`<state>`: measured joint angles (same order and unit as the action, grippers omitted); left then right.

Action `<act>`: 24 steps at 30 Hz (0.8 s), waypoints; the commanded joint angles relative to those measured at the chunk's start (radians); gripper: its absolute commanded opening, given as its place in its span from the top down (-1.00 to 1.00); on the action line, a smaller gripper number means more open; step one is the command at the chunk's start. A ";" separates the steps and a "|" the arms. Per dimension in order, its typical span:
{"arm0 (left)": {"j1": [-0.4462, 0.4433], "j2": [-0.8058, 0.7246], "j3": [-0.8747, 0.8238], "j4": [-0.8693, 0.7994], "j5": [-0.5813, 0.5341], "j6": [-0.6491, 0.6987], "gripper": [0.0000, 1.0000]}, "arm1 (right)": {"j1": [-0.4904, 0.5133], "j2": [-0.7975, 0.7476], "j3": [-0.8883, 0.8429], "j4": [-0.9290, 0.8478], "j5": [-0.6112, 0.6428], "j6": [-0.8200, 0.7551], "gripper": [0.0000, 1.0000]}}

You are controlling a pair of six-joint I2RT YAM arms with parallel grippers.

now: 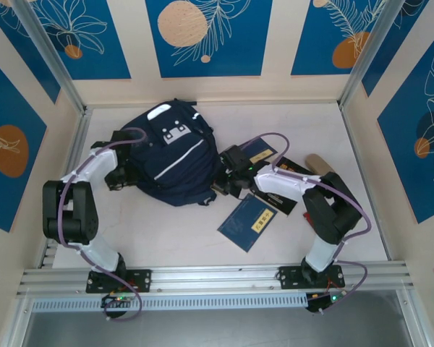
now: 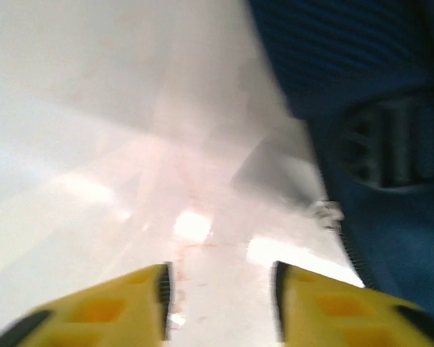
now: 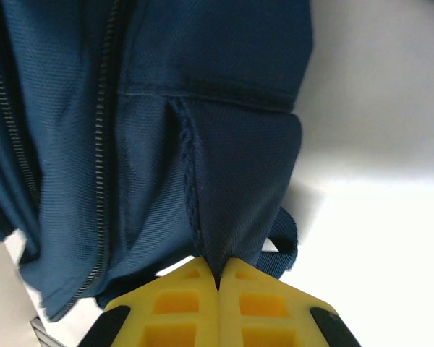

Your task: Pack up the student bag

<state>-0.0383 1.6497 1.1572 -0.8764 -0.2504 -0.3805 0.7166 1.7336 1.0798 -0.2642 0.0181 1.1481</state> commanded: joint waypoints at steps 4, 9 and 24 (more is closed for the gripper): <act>0.017 -0.133 0.061 -0.094 -0.034 -0.024 -0.25 | 0.114 0.104 0.116 0.026 -0.061 0.095 1.00; 0.017 -0.242 0.083 -0.098 0.039 0.010 -0.46 | 0.139 0.061 0.125 -0.045 0.001 0.072 0.44; 0.017 -0.340 0.053 -0.002 0.434 0.127 -1.00 | 0.044 -0.118 0.006 -0.532 0.429 0.080 -0.52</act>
<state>-0.0219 1.3003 1.2179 -0.8932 0.0738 -0.2806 0.7815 1.6001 1.1145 -0.6777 0.3698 1.2007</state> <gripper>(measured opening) 0.999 0.761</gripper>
